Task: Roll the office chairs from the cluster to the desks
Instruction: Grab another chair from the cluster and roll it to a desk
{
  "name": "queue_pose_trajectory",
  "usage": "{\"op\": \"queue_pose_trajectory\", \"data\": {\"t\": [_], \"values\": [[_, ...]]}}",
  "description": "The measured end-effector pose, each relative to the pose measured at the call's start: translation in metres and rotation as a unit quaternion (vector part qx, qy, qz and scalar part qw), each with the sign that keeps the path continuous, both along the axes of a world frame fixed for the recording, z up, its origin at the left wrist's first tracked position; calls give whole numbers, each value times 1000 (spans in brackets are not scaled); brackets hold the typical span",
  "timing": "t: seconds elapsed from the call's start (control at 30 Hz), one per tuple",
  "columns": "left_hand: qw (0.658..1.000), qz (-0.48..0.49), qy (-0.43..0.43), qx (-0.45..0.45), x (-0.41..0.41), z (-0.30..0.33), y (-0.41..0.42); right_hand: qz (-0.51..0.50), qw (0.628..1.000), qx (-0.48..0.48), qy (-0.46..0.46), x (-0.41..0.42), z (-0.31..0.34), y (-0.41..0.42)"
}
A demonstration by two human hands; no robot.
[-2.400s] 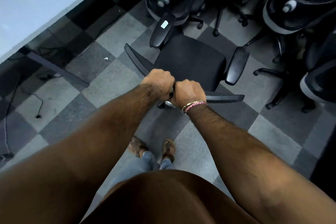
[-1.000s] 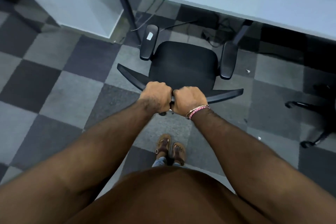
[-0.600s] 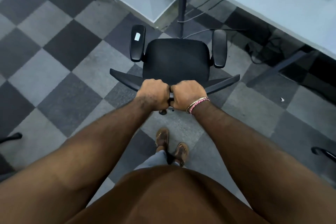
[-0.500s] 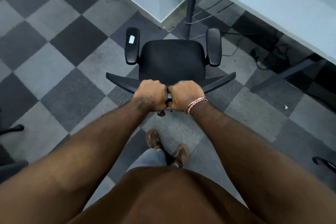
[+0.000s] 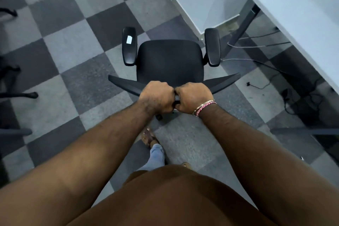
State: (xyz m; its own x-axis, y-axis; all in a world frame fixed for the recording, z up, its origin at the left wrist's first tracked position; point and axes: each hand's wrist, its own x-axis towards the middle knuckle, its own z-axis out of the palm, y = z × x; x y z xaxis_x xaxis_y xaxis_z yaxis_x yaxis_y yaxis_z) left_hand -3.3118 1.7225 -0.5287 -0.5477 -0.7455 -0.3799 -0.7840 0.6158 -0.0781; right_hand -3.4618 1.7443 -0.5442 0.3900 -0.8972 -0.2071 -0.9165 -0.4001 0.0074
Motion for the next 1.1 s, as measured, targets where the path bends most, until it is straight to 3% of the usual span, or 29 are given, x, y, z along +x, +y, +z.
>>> {"op": "queue_pose_trajectory", "data": {"t": [0.7, 1.1], "values": [[998, 46, 30, 29, 149, -2, -219, 31, 999, 0, 29, 145, -6, -234], [993, 112, 19, 33, 210, -5, -388, 96, 995, -26, 6, 203, -11, -419]]}}
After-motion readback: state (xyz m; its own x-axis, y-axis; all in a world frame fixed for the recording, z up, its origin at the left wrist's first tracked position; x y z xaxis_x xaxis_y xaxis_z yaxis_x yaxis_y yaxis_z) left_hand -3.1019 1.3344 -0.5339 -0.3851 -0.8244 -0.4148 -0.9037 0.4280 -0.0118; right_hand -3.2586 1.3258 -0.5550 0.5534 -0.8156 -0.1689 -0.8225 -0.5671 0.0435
